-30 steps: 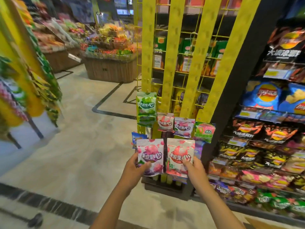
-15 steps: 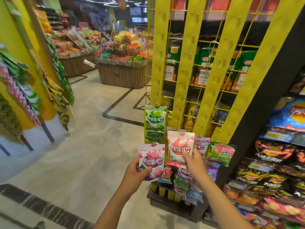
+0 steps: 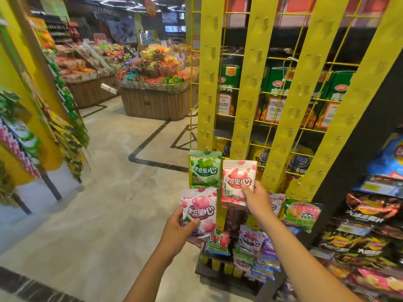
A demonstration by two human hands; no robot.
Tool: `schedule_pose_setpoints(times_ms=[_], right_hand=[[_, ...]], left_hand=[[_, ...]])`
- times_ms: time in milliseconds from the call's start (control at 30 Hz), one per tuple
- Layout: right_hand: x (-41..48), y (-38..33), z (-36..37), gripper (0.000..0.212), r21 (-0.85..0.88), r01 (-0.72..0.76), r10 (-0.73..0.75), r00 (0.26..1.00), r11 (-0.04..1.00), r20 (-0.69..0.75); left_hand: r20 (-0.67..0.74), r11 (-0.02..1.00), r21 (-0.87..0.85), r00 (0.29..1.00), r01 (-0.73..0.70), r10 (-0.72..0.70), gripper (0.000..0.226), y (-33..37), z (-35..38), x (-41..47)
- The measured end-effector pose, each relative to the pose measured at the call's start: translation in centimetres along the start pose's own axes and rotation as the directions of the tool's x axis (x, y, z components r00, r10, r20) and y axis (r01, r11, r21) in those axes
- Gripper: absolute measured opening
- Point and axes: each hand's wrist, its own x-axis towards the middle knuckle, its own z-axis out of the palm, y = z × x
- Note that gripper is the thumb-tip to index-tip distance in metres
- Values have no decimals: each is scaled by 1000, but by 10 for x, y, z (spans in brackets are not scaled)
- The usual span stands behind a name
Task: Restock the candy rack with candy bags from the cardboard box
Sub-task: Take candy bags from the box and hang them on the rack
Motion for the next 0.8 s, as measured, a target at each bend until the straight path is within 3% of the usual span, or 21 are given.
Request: schedule_pose_setpoints(times_ms=[200,600,800], right_hand=[[9,9,16,15,-36,-48,46,997,998,-66],[13,40,30,31,-42,-149,144,985,988,-97],[3,47,28,17,94,-198,201,979,976,-22]], left_hand=[[63,999,30,998,-13,12,33,2,-22,24],[110,999,42,994,-18,13,32,3,-33,47],[126,999,41,992,-15,9,31,6,-25,53]])
